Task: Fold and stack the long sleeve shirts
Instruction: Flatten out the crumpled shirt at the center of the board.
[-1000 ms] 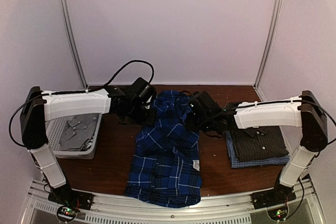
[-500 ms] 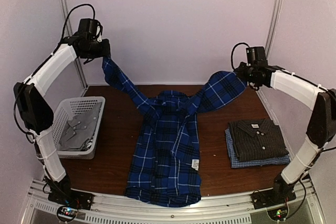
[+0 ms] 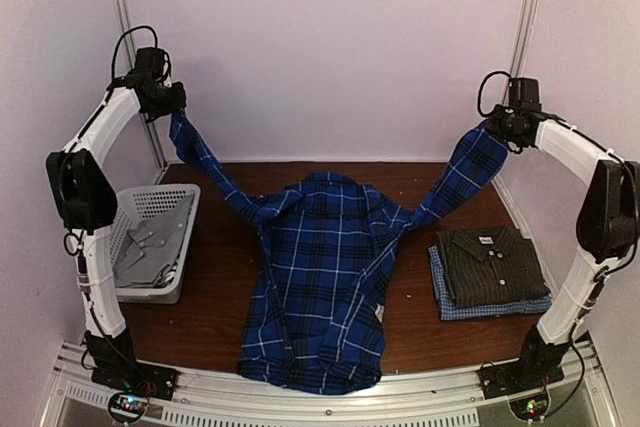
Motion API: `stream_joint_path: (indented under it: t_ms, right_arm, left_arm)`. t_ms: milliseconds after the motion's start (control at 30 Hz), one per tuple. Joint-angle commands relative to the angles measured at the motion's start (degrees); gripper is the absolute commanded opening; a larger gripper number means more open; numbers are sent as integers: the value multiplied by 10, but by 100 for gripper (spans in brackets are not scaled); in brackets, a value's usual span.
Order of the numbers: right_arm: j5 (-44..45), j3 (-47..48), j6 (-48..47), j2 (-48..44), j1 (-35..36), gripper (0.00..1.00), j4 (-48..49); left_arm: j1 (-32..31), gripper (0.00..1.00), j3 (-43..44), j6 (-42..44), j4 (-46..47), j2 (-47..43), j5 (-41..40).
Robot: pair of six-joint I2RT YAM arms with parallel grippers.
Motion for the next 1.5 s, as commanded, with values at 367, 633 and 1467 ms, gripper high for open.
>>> stream_joint_path:
  t_ms: [367,633,1467]
  right_arm:
    - [-40,181,-1,56,-48,0,-45]
    - [-106,123,-22,77,7,3,-36]
    - [-8,-203,-1,-71,315,74,-40]
  left_arm:
    - [85,0,66,-19,36,-7,47]
    - [38,0,-10,-3,43,-1,120]
    - [-124,76,-366,-1,52,-199,19]
